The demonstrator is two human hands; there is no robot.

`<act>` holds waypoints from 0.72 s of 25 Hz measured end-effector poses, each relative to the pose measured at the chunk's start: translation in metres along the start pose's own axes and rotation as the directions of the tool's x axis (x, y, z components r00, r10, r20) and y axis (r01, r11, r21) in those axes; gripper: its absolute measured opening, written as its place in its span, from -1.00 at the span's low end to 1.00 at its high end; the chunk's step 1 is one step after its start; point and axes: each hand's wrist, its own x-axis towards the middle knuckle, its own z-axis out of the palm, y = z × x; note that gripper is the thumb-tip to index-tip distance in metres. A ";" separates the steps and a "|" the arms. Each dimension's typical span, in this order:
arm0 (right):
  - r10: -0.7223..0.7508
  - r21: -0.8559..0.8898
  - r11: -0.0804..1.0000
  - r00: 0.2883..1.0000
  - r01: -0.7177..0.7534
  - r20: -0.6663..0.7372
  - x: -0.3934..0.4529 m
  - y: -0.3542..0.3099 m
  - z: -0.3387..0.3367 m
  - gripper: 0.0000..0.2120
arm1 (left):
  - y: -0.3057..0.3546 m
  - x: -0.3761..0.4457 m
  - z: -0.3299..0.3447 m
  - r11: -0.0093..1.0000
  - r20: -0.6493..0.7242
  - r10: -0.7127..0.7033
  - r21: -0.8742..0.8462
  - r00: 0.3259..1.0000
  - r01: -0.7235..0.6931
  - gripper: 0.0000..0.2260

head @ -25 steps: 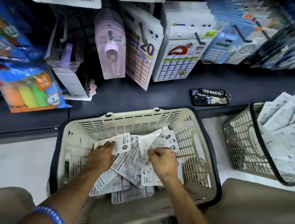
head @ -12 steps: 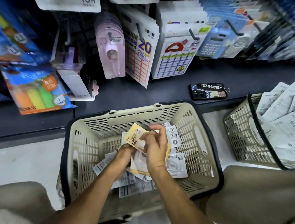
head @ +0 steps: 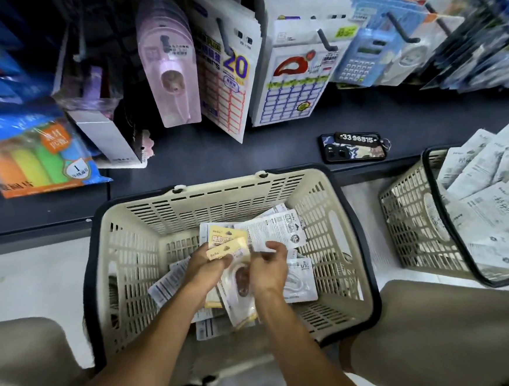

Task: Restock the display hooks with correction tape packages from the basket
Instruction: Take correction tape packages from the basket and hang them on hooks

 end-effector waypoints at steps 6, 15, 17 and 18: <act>0.321 0.336 0.871 0.933 -0.359 0.166 0.053 -0.027 -0.029 -0.88 | -0.012 0.009 -0.024 0.999 -0.146 -0.030 0.013 0.989 0.032 -0.74; 0.255 0.469 0.844 0.964 -0.260 0.075 0.056 -0.036 -0.022 -0.87 | 0.015 0.011 -0.048 0.985 -0.231 -0.005 -0.170 0.973 -0.035 -0.91; 0.068 0.493 0.870 0.990 0.000 -0.120 0.046 -0.034 -0.023 -0.81 | 0.012 0.013 -0.047 0.993 -0.264 -0.003 -0.113 0.965 -0.028 -0.84; -0.098 0.365 0.916 0.976 0.164 -0.194 0.038 -0.033 -0.025 -0.77 | 0.011 0.014 -0.047 0.994 -0.277 -0.015 -0.104 0.961 -0.014 -0.81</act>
